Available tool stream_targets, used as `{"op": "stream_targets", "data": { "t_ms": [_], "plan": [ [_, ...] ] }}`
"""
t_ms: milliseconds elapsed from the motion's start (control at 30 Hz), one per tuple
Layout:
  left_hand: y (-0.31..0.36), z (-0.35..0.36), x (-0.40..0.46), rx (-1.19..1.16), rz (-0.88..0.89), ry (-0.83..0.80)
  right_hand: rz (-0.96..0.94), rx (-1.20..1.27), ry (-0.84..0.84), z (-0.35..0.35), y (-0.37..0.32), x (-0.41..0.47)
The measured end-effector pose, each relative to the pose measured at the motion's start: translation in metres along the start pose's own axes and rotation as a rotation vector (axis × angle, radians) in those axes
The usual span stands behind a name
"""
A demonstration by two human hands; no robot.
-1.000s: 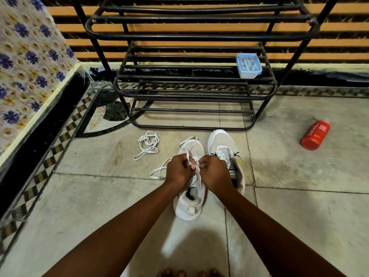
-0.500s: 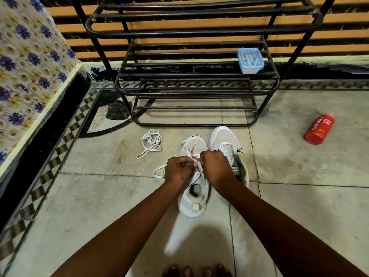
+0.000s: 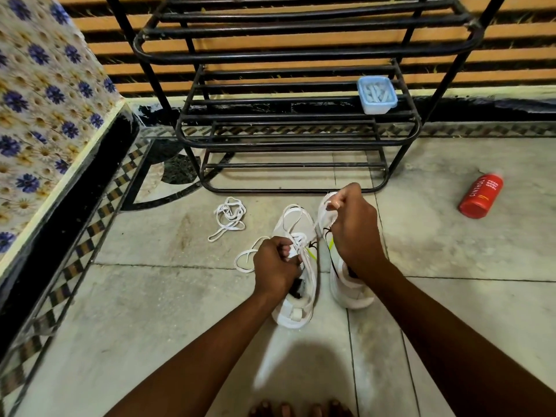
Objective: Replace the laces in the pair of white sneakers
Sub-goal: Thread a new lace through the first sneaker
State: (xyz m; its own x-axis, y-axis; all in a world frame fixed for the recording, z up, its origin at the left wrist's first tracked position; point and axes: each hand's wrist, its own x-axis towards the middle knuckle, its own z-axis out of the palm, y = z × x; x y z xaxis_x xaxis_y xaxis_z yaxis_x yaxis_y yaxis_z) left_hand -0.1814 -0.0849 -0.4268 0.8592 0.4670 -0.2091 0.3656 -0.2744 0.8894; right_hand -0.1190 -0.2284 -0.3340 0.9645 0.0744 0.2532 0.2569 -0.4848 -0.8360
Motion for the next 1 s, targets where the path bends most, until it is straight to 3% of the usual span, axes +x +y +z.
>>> {"op": "stream_targets", "data": {
  "t_ms": [67, 133, 200, 333, 433, 500, 600, 633, 700, 767, 800, 900, 1000],
  "plan": [
    [-0.002, 0.001, -0.001, 0.058, 0.061, 0.029, 0.259, 0.490, -0.005, 0.000, -0.005, 0.001],
    [-0.002, 0.002, -0.002, 0.117, 0.076, 0.055, 0.302, 0.554, -0.017, -0.003, -0.006, 0.002],
    [-0.002, 0.004, 0.000, 0.185, 0.106, 0.068, 0.041, 0.225, -0.094, -0.011, -0.003, 0.007],
    [-0.006, 0.004, 0.003, 0.269, 0.170, 0.044, -0.422, -0.745, -0.553, -0.021, 0.011, 0.016],
    [-0.007, 0.003, 0.005, 0.258, 0.198, 0.036, -0.714, -1.094, -0.736, -0.014, 0.020, 0.016],
    [-0.008, 0.004, 0.006, 0.256, 0.203, 0.031, -0.837, -1.018, -0.658, -0.013, 0.023, 0.017],
    [-0.013, 0.005, 0.009, 0.234, 0.184, 0.030, -0.714, -0.672, -0.373, -0.014, 0.014, 0.019],
    [-0.014, 0.005, 0.010, 0.236, 0.179, 0.026, -0.587, -0.477, -0.268, -0.012, 0.005, 0.017],
    [-0.017, 0.005, 0.012, 0.256, 0.164, 0.025, -0.073, 0.134, -0.114, -0.008, -0.016, 0.014],
    [-0.019, 0.004, 0.013, 0.295, 0.155, 0.027, 0.381, 0.588, -0.157, -0.008, -0.029, 0.014],
    [-0.019, 0.004, 0.014, 0.305, 0.149, 0.022, 0.410, 0.548, -0.191, -0.011, -0.029, 0.016],
    [-0.017, 0.003, 0.012, 0.293, 0.146, 0.024, -0.111, -0.156, -0.313, -0.019, -0.008, 0.024],
    [-0.014, 0.002, 0.010, 0.251, 0.124, 0.015, -0.267, -0.602, -0.505, -0.027, 0.002, 0.024]
  ]
}}
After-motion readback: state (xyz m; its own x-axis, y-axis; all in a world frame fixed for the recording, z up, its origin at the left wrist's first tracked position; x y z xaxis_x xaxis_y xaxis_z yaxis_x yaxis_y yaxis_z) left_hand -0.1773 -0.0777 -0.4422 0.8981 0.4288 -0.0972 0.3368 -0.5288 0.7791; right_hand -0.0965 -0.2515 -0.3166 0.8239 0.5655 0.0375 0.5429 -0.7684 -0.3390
